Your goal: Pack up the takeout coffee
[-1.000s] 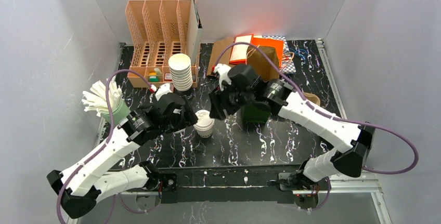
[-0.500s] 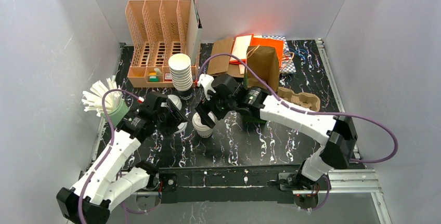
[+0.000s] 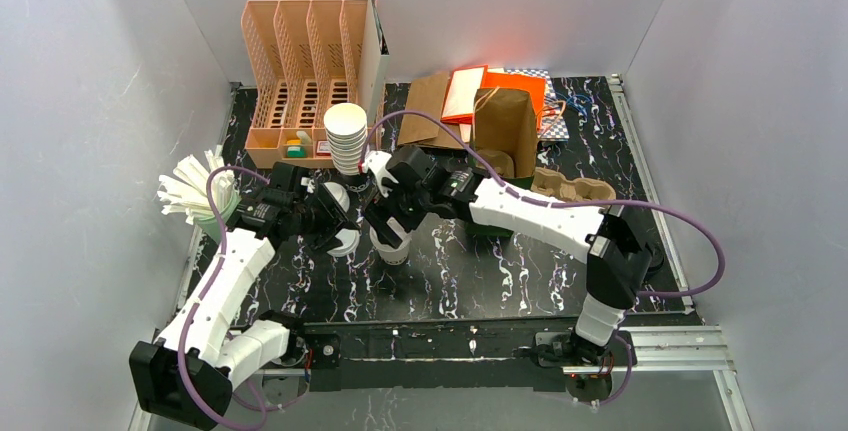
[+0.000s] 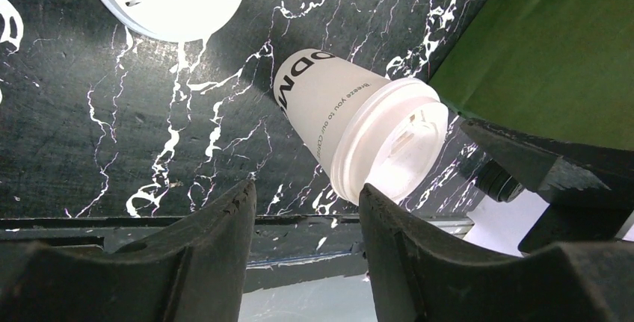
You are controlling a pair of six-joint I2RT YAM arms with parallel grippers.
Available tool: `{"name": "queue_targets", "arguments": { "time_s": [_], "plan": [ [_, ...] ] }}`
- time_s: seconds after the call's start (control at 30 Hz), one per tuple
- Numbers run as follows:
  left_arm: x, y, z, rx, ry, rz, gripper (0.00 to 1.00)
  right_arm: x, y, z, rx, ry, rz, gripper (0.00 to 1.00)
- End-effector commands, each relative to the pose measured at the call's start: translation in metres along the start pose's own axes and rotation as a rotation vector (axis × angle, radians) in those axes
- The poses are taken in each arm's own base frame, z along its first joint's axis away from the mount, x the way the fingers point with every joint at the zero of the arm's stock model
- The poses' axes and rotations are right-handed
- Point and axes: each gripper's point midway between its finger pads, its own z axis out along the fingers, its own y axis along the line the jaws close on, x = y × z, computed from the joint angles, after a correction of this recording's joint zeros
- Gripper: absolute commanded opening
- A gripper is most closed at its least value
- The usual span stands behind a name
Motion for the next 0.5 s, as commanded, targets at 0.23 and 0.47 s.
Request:
{"name": "queue_targets", "arguments": {
  "time_s": [0.23,0.47],
  "plan": [
    [0.01,-0.003,-0.002,0.038,0.066,0.018,0.48,-0.021,-0.005,0.003,0.042,-0.026,-0.044,0.98],
    [0.014,0.001,0.004,0.031,0.086,0.009,0.48,-0.015,-0.004,0.011,0.061,0.001,-0.068,0.98]
  ]
}}
